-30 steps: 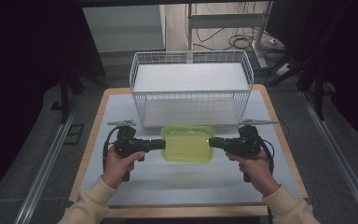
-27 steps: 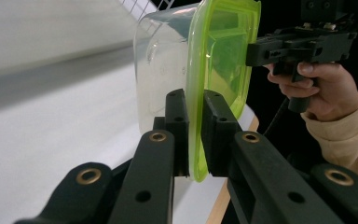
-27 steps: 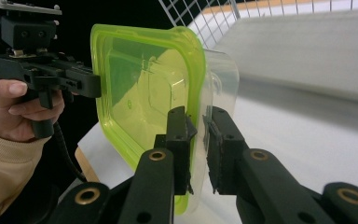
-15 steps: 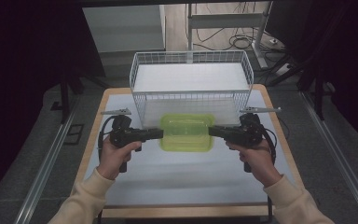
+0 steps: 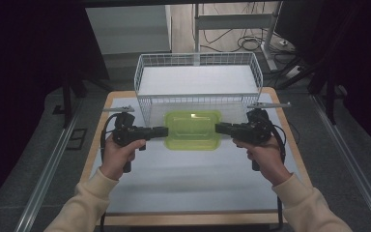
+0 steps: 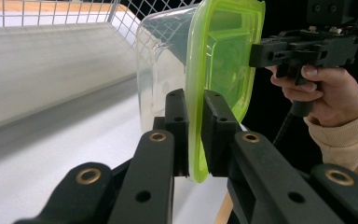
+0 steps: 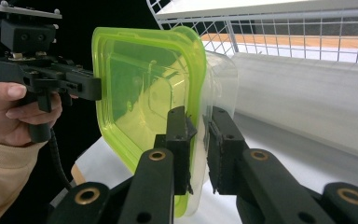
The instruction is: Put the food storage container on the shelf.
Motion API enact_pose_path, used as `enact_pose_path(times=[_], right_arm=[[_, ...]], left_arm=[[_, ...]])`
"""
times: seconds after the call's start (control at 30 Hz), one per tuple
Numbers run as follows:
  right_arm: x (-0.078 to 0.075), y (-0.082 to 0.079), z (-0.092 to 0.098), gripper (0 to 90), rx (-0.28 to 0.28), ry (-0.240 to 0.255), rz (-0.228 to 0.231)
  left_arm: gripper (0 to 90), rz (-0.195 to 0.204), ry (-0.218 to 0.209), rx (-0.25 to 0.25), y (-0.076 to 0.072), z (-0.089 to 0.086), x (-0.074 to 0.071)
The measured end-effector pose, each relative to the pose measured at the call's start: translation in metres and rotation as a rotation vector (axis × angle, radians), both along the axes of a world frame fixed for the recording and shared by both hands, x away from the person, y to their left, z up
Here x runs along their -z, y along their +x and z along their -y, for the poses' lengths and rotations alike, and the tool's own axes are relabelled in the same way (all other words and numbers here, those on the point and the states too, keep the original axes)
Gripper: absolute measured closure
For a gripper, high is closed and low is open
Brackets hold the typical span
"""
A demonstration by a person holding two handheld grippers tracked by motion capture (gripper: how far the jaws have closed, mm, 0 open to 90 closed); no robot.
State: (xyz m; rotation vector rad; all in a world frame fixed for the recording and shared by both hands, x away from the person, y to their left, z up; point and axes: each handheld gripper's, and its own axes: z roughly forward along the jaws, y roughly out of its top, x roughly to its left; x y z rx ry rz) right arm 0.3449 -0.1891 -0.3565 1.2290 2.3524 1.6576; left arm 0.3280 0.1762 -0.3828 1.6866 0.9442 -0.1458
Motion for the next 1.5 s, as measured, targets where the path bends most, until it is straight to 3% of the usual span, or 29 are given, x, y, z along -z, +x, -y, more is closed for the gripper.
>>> enact_pose_path(times=[1.13,1.5], right_arm=[[-0.030,0.028,-0.001,79.9,0.020,0.020,0.023],[-0.049,0.043,-0.005,79.7,0.031,0.010,0.063]], left_arm=[[82.0,0.035,0.021,-0.012,0.029,0.001,-0.040],[82.1,0.061,0.026,-0.027,0.043,0.000,-0.057]])
